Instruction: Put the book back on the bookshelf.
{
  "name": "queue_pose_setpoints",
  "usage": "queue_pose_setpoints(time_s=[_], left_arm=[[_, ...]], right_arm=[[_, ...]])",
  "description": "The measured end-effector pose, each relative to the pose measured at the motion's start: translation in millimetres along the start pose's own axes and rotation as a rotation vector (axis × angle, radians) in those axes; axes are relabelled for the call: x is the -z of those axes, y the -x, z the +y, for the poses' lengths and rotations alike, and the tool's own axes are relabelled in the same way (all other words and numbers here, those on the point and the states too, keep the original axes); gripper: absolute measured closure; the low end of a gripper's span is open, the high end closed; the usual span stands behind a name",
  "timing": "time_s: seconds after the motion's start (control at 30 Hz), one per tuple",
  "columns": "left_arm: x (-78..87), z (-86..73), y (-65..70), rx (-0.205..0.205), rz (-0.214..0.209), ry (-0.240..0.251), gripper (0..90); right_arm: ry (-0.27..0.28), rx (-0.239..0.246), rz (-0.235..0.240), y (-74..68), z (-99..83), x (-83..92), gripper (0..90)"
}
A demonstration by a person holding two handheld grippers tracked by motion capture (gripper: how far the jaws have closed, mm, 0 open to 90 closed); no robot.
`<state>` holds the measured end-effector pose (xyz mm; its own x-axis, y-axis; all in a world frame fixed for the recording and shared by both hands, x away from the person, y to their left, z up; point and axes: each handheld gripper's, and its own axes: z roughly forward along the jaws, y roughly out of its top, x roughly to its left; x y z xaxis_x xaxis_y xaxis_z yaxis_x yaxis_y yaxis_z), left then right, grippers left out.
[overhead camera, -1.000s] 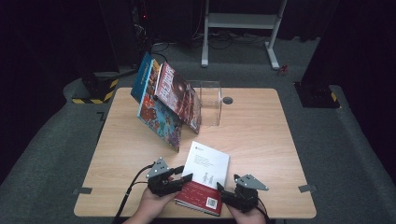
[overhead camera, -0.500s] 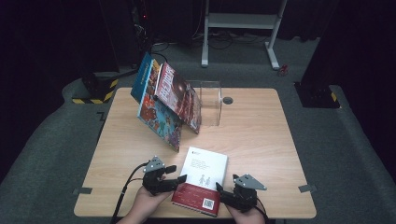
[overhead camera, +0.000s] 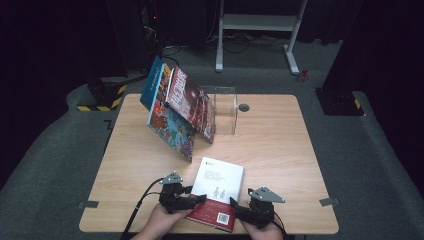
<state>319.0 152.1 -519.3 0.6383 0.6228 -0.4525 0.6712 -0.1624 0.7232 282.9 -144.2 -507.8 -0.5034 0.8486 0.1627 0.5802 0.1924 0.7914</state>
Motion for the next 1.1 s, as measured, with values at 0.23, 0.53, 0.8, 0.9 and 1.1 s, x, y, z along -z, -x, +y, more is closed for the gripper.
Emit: queue_pose_setpoints(time_s=[0.23,0.53,0.8,0.9,1.1], left_arm=[[2.1,-1.0,8.1,-0.068,-0.014,0.046,43.2],[7.0,-0.7,14.4,-0.137,-0.014,0.104,46.8],[10.6,0.8,20.4,-0.188,-0.001,0.127,51.3],[12.1,-0.6,22.4,-0.212,0.005,0.146,52.2],[14.6,-3.0,25.0,-0.251,0.004,0.177,52.4]], right_arm=[[-0.024,-0.087,0.066,7.4,-0.7,-4.6,15.6],[-0.04,-0.204,0.149,19.5,-4.0,-8.3,12.8],[-0.042,-0.234,0.194,20.7,-4.8,-10.7,12.8],[-0.039,-0.229,0.2,20.6,-4.6,-10.7,12.8],[-0.03,-0.211,0.2,19.7,-3.8,-8.2,11.6]])
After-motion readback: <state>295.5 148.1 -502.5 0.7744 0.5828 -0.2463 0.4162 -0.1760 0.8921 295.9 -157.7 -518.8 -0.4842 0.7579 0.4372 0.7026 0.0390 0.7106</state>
